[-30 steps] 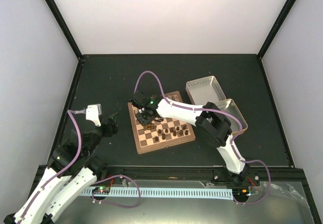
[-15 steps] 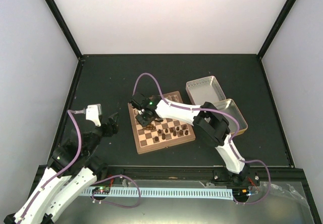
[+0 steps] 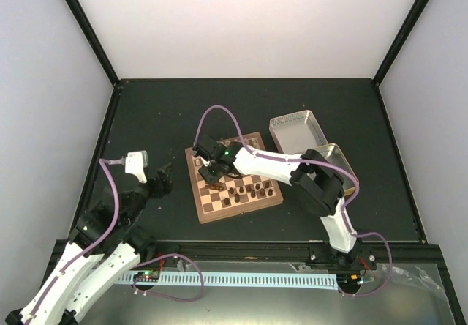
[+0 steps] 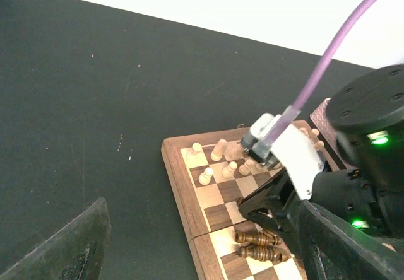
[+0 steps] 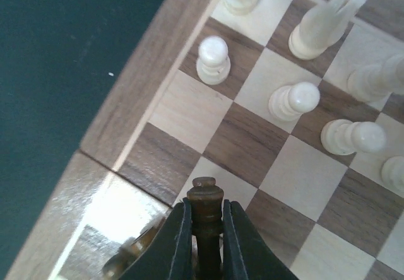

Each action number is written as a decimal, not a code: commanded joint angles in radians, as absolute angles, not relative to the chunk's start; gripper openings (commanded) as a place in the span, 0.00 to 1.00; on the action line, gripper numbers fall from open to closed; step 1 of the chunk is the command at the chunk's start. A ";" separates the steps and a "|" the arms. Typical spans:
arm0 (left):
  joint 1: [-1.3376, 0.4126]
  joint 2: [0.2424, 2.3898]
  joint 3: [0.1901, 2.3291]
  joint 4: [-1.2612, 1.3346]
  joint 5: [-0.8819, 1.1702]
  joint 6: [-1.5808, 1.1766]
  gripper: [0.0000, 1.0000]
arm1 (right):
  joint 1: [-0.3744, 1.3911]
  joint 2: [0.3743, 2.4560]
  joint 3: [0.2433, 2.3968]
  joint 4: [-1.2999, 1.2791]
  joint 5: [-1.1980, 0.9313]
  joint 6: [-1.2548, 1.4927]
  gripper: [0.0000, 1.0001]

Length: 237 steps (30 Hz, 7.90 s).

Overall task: Set up the chess pieces on the board
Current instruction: Pick up the chess piece from the chessboard, then place the chess piece on the chessboard, then pick up the chess piece from the chessboard, then place the chess piece on the chessboard.

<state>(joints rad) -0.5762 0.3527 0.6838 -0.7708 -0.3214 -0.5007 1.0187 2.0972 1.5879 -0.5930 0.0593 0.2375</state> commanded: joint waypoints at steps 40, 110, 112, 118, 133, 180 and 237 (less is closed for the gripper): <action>-0.568 0.418 0.516 -0.510 0.024 -0.803 0.68 | 1.070 1.604 0.893 0.469 -0.285 0.265 0.06; -0.959 0.545 0.155 -0.035 -0.211 -0.538 0.57 | 1.041 1.168 0.724 0.052 0.392 0.513 0.61; -0.960 0.510 0.187 -0.101 -0.241 -0.572 0.63 | 1.040 1.161 0.729 0.044 0.386 0.524 0.61; -0.956 0.504 0.371 -0.352 -0.244 -0.698 0.74 | 1.026 1.156 0.764 -0.029 0.399 0.579 0.61; -0.917 0.901 0.583 -0.624 -0.106 -0.812 0.55 | 0.888 1.047 0.649 -0.092 0.398 0.757 0.51; -0.880 1.074 0.838 -0.749 -0.067 -0.693 0.11 | 0.883 1.012 0.621 -0.073 0.385 0.664 0.26; -1.020 1.692 1.193 -0.769 -0.003 -0.466 0.10 | 0.862 0.887 0.545 -0.110 0.527 0.676 0.32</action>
<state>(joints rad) -1.0161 1.6695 1.1648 -0.7502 0.0227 -0.4706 0.8680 0.8890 0.5507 -0.1230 0.5163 0.6785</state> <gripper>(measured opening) 0.110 0.324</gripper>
